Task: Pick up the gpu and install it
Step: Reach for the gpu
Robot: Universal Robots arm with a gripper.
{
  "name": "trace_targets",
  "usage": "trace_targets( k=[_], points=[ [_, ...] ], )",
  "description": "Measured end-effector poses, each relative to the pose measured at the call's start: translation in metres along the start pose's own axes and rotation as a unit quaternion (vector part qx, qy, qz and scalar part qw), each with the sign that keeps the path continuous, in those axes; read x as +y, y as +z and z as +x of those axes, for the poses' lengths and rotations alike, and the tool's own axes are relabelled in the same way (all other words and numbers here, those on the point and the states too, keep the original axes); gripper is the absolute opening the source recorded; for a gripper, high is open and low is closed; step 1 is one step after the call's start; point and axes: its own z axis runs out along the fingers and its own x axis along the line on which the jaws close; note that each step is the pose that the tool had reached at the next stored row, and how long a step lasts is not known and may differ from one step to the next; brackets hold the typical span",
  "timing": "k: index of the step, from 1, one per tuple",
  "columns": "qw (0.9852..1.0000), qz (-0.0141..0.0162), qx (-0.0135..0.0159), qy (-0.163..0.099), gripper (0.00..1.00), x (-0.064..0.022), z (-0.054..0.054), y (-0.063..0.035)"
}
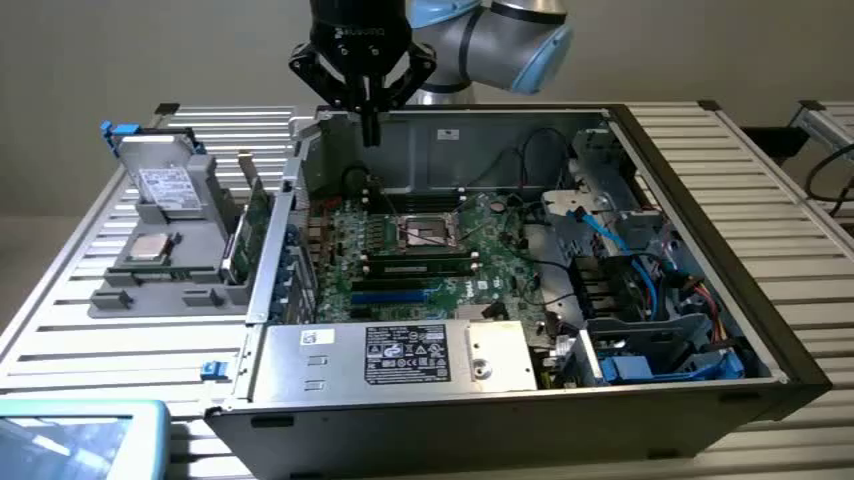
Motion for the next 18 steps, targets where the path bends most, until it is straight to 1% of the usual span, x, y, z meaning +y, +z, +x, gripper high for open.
trace_targets(
  k=[9, 11, 13, 18],
  points=[
    [1.0000, 0.0000, 0.0000, 0.000, 0.12, 0.0000, 0.000, 0.0000],
    [1.0000, 0.0000, -0.0004, 0.000, 0.12, -0.0001, 0.001, 0.0000],
    [1.0000, 0.0000, -0.0008, 0.000, 0.12, -0.0005, 0.006, -0.0002],
    [1.0000, -0.0002, -0.0027, 0.000, 0.12, -0.0020, 0.028, -0.0005]
  ],
)
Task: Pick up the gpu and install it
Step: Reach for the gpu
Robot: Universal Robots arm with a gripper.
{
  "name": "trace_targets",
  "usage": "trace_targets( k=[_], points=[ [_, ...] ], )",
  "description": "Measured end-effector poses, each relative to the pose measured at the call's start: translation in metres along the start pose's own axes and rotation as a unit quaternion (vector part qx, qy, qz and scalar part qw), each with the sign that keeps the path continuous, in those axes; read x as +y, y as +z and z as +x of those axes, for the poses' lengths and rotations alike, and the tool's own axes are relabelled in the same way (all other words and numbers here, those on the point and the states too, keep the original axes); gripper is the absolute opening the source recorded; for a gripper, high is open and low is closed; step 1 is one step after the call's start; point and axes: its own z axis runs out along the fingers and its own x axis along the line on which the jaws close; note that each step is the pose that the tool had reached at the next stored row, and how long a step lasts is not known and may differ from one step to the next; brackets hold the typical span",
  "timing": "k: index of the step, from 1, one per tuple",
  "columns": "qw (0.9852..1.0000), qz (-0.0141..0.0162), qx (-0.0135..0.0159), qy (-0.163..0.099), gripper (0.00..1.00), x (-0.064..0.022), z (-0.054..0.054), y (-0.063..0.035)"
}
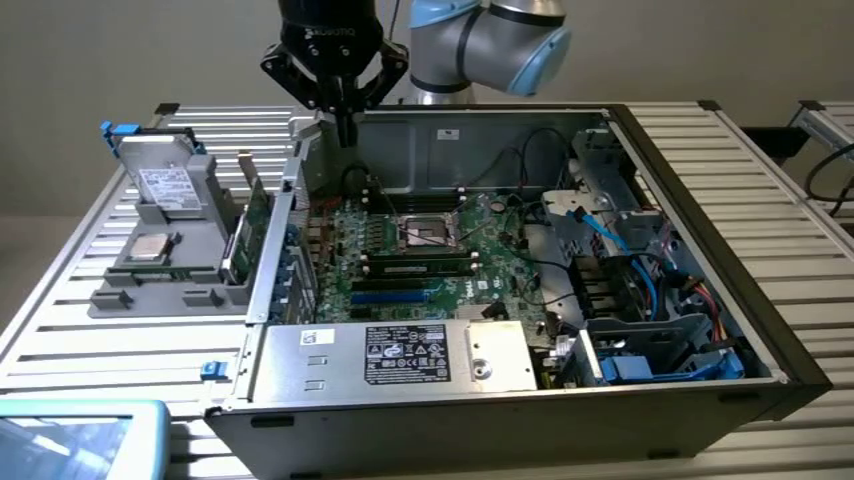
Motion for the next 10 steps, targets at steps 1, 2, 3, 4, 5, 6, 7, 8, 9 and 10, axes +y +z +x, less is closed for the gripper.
trace_targets(
  k=[1, 2, 3, 4, 5, 6, 7, 8, 9, 10],
  points=[
    [1.0000, 0.0000, -0.0005, 0.000, 0.12, -0.0003, 0.005, 0.0000],
    [1.0000, -0.0001, -0.0009, 0.000, 0.12, -0.0006, 0.009, -0.0001],
    [1.0000, -0.0001, -0.0013, 0.000, 0.12, -0.0009, 0.014, -0.0002],
    [1.0000, -0.0001, -0.0016, 0.000, 0.12, -0.0013, 0.018, -0.0003],
    [1.0000, -0.0001, -0.0017, 0.000, 0.12, -0.0016, 0.023, -0.0003],
    [1.0000, -0.0001, -0.0017, 0.000, 0.12, -0.0019, 0.027, -0.0004],
    [1.0000, -0.0001, -0.0017, 0.000, 0.12, -0.0022, 0.032, -0.0005],
    [1.0000, -0.0001, -0.0018, 0.000, 0.12, -0.0025, 0.036, -0.0006],
    [1.0000, -0.0001, -0.0017, 0.000, 0.12, -0.0027, 0.041, -0.0007],
    [1.0000, -0.0001, -0.0017, 0.000, 0.12, -0.0030, 0.045, -0.0007]
  ],
)
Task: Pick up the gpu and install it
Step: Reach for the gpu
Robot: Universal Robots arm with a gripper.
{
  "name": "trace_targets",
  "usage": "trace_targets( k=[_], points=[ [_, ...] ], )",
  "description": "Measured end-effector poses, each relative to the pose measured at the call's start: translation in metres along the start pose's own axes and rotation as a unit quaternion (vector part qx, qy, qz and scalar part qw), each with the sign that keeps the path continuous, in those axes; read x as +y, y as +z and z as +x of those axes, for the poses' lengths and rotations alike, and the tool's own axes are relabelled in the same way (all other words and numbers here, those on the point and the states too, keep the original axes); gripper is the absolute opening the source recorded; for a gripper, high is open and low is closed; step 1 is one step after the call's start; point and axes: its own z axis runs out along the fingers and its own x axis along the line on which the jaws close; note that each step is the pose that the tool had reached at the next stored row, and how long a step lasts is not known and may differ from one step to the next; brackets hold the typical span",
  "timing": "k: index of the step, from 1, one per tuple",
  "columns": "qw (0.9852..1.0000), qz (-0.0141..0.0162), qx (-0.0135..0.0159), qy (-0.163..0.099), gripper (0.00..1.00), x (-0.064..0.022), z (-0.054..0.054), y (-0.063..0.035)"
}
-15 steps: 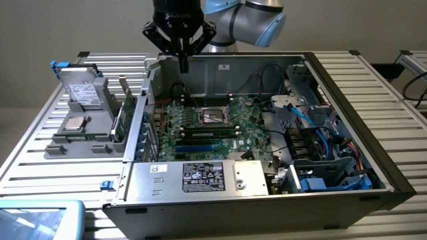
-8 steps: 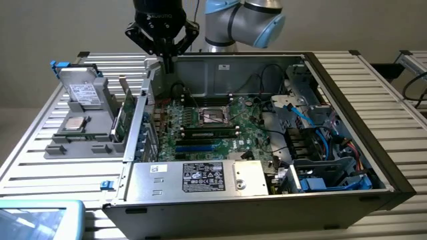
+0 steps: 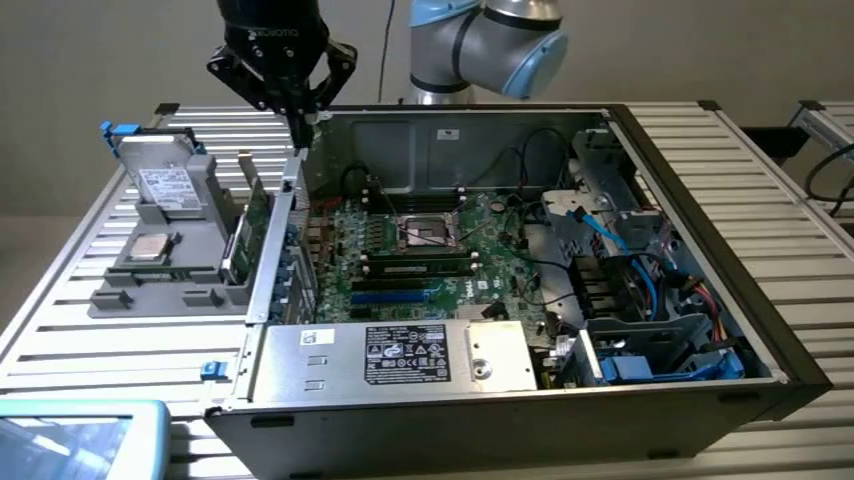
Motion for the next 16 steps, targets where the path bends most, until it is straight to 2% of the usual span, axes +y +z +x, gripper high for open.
trace_targets(
  k=[16],
  points=[
    [1.0000, 0.0000, 0.0000, 0.000, 0.12, -0.0040, 0.073, 0.0011]
  ],
)
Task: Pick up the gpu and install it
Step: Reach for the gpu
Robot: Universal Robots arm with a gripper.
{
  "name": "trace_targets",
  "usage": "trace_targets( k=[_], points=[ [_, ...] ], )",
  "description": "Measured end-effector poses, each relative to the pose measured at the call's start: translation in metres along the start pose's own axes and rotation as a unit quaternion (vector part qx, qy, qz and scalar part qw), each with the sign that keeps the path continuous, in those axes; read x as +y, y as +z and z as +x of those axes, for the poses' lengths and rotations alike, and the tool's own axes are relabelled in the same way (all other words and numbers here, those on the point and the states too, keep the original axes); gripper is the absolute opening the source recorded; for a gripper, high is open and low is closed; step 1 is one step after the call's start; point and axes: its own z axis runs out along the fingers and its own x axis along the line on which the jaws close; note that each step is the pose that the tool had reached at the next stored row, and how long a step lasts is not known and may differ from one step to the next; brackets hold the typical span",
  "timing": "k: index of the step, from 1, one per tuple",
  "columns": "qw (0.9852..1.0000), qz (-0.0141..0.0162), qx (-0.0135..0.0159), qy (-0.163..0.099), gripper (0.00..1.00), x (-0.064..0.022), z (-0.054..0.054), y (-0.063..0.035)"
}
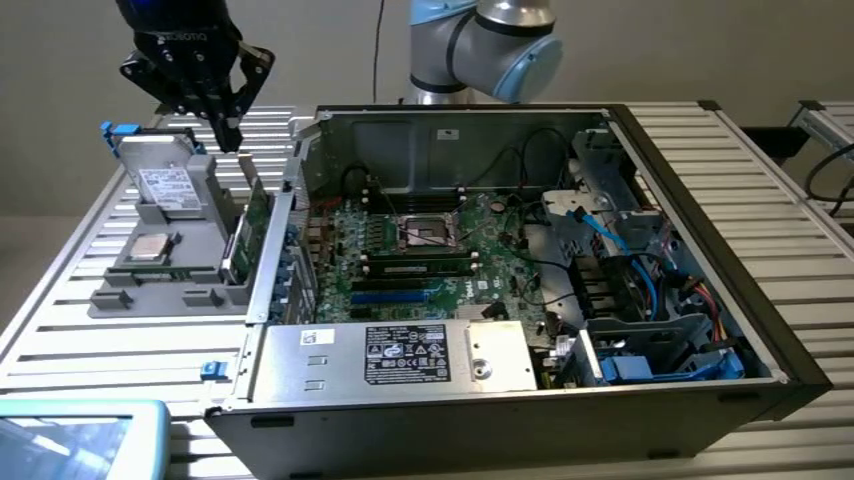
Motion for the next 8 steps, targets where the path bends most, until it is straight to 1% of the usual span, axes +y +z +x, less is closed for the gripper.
trace_targets(
  k=[4, 5, 8],
  points=[
    [1.0000, 0.0000, -0.0003, 0.000, 0.12, -0.0011, 0.018, 0.0033],
    [1.0000, -0.0002, -0.0005, 0.000, 0.12, -0.0011, 0.020, 0.0052],
    [1.0000, 0.0000, -0.0004, 0.000, 0.12, -0.0011, 0.022, 0.0105]
  ],
)
